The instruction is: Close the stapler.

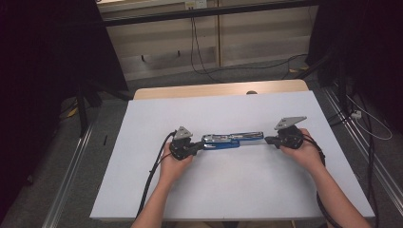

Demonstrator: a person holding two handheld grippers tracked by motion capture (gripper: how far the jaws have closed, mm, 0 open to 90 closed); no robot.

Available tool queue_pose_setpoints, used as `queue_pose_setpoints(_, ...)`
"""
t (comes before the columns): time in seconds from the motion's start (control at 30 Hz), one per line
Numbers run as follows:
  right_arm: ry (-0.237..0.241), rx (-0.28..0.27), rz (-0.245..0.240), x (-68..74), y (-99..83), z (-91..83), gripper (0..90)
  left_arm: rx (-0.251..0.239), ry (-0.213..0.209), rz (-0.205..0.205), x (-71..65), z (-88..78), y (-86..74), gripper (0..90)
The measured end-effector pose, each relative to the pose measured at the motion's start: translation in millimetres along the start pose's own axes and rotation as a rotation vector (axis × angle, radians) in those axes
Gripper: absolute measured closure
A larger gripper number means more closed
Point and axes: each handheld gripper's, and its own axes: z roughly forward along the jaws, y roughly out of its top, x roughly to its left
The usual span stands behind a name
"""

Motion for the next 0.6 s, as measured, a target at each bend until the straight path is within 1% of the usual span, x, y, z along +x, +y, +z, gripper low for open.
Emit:
queue_pose_setpoints(0.03,0.000,0.001,-0.001,-0.3,-0.2,0.0,90.0,-0.005,-0.004,-0.002,-0.9,0.7,0.1,90.0)
queue_pose_setpoints(0.07,0.002,0.001,0.001,-0.4,-0.3,0.0,90.0,0.001,-0.002,0.004,-1.0,1.1,0.2,90.0)
queue_pose_setpoints(0.1,0.005,0.001,0.002,-0.6,-0.4,0.0,90.0,-0.004,-0.004,-0.002,-1.8,1.9,0.0,90.0)
queue_pose_setpoints(0.17,0.006,0.001,0.004,-0.5,-0.3,0.3,90.0,0.003,-0.004,0.012,-1.5,2.3,0.1,90.0)
queue_pose_setpoints(0.33,0.013,0.003,-0.002,0.7,1.5,2.0,90.0,-0.029,-0.012,0.009,-2.3,2.1,1.2,90.0)
queue_pose_setpoints(0.4,0.017,0.005,-0.003,1.6,2.3,3.1,90.0,-0.035,-0.018,0.009,-2.4,2.3,2.2,90.0)
queue_pose_setpoints(0.47,0.017,0.009,-0.006,2.5,3.0,4.0,90.0,-0.042,-0.014,0.007,-2.6,4.6,2.9,90.0)
queue_pose_setpoints(0.5,0.017,0.009,-0.009,2.9,3.4,4.3,90.0,-0.040,-0.017,0.001,-2.7,5.9,2.9,90.0)
queue_pose_setpoints(0.53,0.019,0.009,-0.011,3.1,3.6,4.4,90.0,-0.028,-0.003,0.016,-1.7,6.7,2.7,90.0)
queue_pose_setpoints(0.57,0.019,0.010,-0.011,3.6,3.6,4.5,90.0,-0.027,-0.006,0.017,-1.2,7.5,1.8,90.0)
queue_pose_setpoints(0.6,0.023,0.011,-0.011,3.7,3.4,4.6,90.0,-0.030,-0.014,0.010,-0.9,7.7,1.6,90.0)
